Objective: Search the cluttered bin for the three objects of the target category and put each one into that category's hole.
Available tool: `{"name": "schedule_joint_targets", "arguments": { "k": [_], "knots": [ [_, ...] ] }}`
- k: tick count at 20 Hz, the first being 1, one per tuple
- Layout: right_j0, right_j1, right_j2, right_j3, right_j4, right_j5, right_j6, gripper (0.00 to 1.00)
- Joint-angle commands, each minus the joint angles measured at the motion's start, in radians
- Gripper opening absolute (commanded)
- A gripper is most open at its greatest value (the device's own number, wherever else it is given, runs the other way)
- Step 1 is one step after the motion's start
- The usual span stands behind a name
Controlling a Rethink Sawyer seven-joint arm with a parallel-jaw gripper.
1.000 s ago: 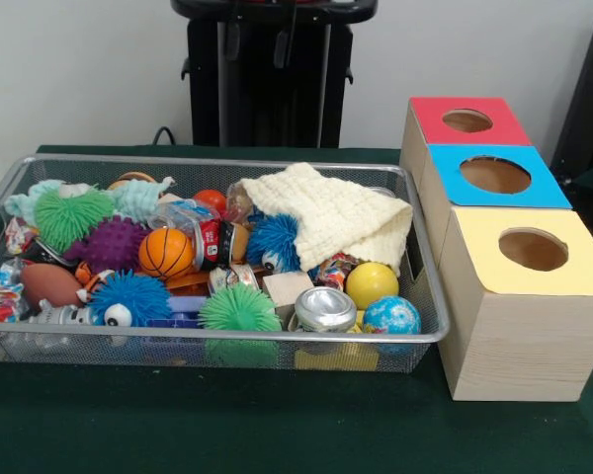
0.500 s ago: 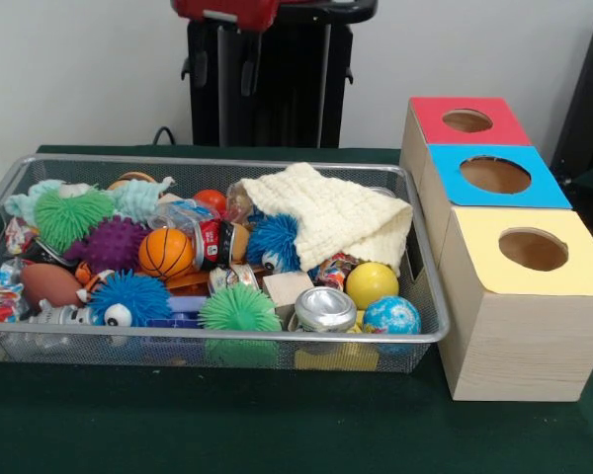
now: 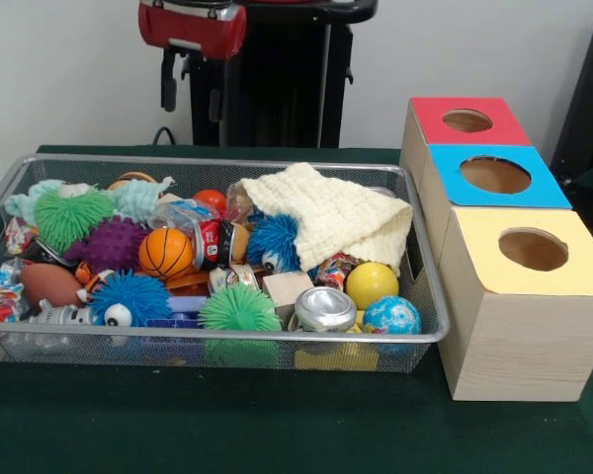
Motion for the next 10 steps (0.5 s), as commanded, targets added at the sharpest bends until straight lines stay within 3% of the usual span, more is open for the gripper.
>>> {"name": "schedule_joint_targets", "arguments": {
  "k": [1, 10],
  "knots": [
    [-0.032, 0.054, 0.119, -0.093, 0.037, 0.014, 0.099, 1.0],
    [-0.042, 0.067, 0.143, -0.098, 0.046, -0.008, 0.116, 1.0]
  ]
}}
